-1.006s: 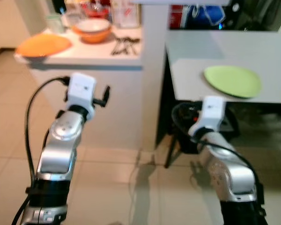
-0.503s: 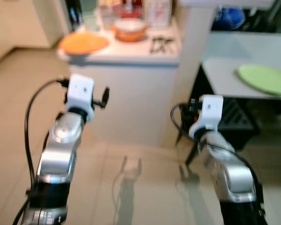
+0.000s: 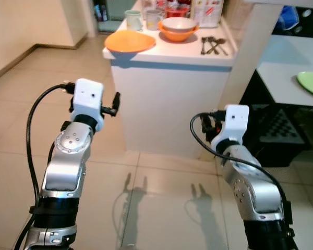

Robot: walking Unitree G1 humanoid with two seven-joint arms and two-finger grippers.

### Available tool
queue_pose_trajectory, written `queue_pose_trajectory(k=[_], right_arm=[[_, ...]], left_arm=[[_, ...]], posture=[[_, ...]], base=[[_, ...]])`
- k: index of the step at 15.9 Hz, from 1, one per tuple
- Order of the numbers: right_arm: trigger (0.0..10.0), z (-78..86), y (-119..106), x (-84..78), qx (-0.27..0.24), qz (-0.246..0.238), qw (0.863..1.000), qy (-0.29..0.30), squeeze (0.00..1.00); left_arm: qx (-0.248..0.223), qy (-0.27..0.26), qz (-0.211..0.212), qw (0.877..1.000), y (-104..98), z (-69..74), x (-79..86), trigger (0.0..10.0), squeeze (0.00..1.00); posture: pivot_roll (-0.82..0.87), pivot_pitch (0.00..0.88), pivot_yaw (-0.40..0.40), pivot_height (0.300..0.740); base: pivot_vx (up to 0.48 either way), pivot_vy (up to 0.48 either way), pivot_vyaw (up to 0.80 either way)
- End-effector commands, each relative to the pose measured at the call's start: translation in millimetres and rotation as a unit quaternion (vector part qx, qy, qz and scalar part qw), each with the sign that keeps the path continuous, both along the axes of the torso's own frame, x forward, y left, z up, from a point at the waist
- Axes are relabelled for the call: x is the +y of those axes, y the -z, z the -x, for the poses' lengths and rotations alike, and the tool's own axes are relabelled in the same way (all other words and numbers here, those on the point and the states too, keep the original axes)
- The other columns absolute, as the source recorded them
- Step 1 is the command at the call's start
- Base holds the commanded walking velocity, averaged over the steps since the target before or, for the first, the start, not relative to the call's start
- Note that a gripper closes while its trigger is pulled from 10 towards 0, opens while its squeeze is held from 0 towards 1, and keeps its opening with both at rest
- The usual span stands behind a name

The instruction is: Setting the table

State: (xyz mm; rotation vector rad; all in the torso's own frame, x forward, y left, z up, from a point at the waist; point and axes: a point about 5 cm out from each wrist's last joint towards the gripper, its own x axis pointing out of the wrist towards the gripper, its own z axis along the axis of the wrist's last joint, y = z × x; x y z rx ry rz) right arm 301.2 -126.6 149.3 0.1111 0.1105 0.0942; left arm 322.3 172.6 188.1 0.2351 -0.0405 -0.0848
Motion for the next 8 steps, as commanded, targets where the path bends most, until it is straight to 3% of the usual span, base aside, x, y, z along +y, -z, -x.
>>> queue_pose_trajectory(k=[1, 4, 8], right_arm=[[10.0, -0.8, 6.0, -10.5, 0.015, 0.013, 1.000, 0.016, 0.00], [10.0, -3.6, 6.8, -7.5, 0.017, 0.043, 0.999, 0.001, 0.00], [10.0, -6.3, 12.2, -10.3, 0.040, 0.031, 0.999, 0.011, 0.00]], left_arm=[[0.012, 0.009, 0.009, 1.000, 2.0, -2.8, -8.5, 10.0, 0.00], [0.029, 0.003, 0.022, 0.999, 5.8, -3.6, -6.7, 10.0, 0.00], [0.035, 0.011, 0.033, 0.999, 9.9, -3.0, -7.6, 10.0, 0.00]], posture=[[0.03, 0.000, 0.031, 0.740], [0.03, 0.000, 0.026, 0.740], [0.03, 0.000, 0.023, 0.740]], base=[[0.000, 0.000, 0.00], [0.000, 0.000, 0.00], [0.000, 0.000, 0.00]])
